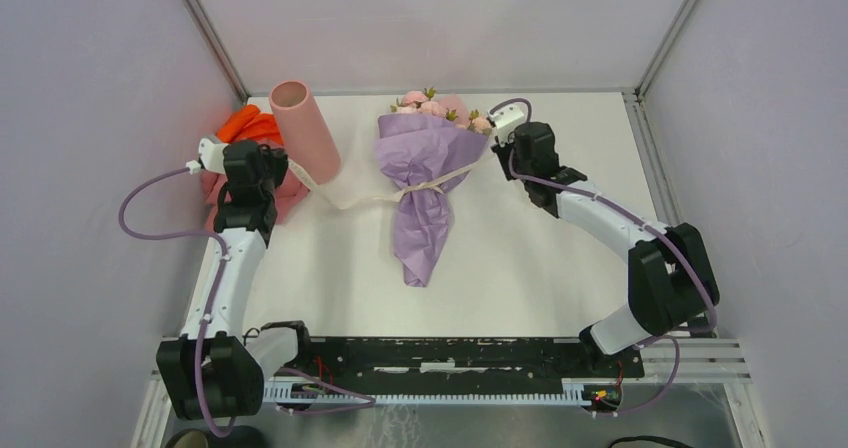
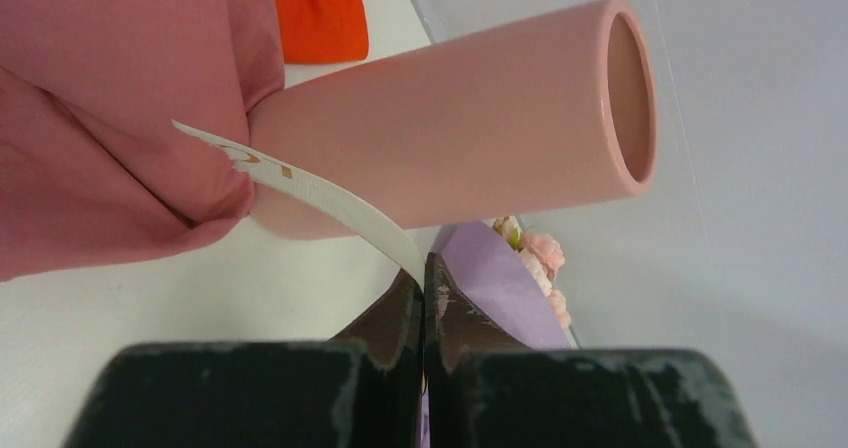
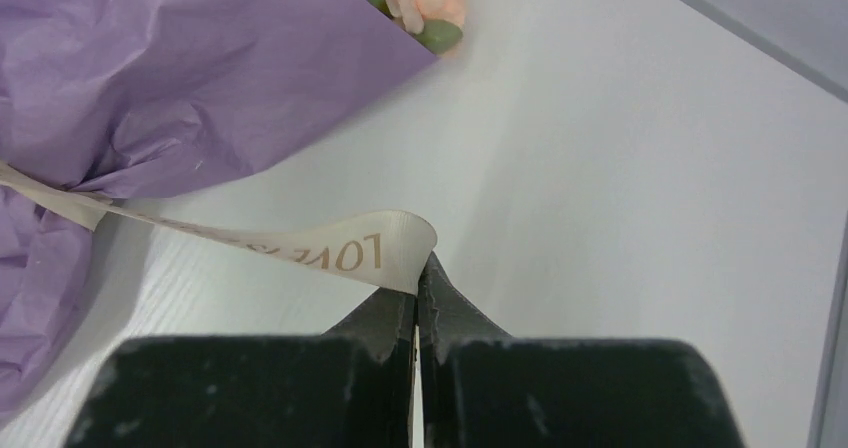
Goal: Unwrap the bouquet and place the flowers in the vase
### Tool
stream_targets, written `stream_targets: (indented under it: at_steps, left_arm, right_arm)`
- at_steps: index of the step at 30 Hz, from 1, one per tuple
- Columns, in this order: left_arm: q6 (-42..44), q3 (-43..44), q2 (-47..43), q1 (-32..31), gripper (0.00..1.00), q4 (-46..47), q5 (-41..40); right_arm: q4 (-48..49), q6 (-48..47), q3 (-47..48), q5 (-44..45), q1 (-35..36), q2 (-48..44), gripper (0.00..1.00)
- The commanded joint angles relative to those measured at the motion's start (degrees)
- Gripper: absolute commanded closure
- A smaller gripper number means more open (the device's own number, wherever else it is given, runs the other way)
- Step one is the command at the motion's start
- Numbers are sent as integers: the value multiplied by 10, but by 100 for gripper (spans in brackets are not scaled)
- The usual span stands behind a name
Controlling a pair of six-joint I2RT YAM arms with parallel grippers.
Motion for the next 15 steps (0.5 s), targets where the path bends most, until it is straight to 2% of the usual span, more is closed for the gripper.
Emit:
stream_targets:
  at_steps: [1,4,5,6,7,8,9,10,11,13,15]
  left_arm:
    - [26,31,-2,15,98,-4,-7]
    - [21,30,-3,22,98,-8,-5]
    - [16,30,-3,23,93,-14,-8]
    - [12,26,-4,23,84,-13,-9]
    - [11,20,-6,23,71,-5,-3]
    - [7,15,-5,23,50,5,7]
    - [5,7,-4,23,30,20,20]
    - [5,0,-3,23,18,39,39]
    - [5,-5,-2,23,11,56,57]
    - [6,-13,1,21,6,99,99]
    - [5,-12,9,6,6,122,130]
  right_arm:
    - [-8,24,-20,17,-21,-40,100]
    - [-9,27,-26,18,-22,-53,100]
    - [-9,27,-29,5,-23,-56,93]
    - [-8,27,-30,-18,-23,-57,79]
    - [-8,28,-31,-39,-22,-55,67]
    - [-9,28,-32,-64,-21,-53,54]
    - [-8,30,-32,-80,-19,-52,47]
    - [-8,30,-32,-91,-15,-49,42]
    - [-9,29,-32,-92,-7,-47,39]
    - [-9,23,-29,-92,14,-44,38]
    - [-22,18,-23,-92,34,-41,38]
